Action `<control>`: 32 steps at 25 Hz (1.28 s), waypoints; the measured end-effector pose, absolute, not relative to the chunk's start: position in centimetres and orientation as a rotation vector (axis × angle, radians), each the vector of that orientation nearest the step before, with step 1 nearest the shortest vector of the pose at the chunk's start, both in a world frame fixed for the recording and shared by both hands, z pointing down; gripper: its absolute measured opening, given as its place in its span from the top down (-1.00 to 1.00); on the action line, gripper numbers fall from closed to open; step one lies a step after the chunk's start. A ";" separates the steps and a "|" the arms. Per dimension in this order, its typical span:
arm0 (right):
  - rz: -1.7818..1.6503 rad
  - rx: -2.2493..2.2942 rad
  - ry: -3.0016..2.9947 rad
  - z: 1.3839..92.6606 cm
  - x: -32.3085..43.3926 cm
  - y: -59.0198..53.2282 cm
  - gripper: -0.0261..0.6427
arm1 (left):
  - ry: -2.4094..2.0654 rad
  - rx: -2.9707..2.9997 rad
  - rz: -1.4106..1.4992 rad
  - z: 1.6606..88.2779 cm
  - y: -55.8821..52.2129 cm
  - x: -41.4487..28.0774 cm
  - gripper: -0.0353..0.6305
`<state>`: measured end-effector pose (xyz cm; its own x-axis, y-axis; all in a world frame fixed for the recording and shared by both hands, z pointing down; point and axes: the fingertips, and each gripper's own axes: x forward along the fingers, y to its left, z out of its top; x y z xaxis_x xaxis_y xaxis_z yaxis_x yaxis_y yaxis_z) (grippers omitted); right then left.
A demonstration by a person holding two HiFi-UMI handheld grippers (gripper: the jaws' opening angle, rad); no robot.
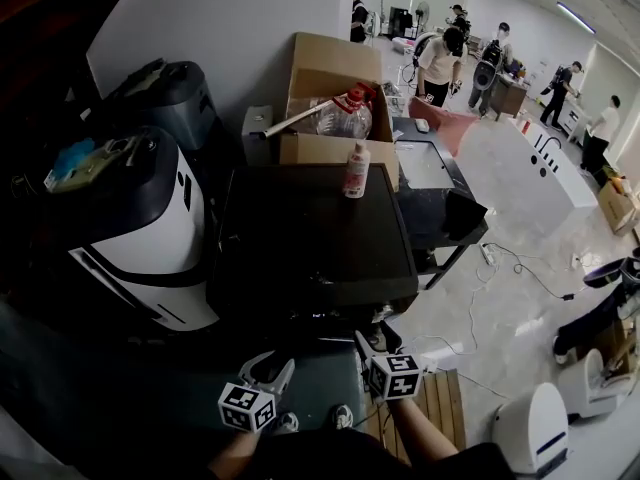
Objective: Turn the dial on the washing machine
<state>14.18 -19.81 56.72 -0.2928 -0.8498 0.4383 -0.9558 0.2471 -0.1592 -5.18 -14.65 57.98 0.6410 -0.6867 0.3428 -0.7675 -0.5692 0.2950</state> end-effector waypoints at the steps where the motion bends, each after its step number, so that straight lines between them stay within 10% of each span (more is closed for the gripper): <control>1: 0.576 1.694 -2.263 56.3 13.8 -19.5 0.18 | -1.139 2.452 0.266 57.9 -14.6 -5.4 0.51; 18: 0.558 1.791 -2.257 54.3 7.6 -13.6 0.89 | -1.036 2.559 0.290 57.2 -13.2 -9.8 0.82; 32: 0.505 1.769 -2.200 54.4 6.3 -11.9 0.93 | -0.970 2.582 0.308 57.4 -12.6 -9.7 0.86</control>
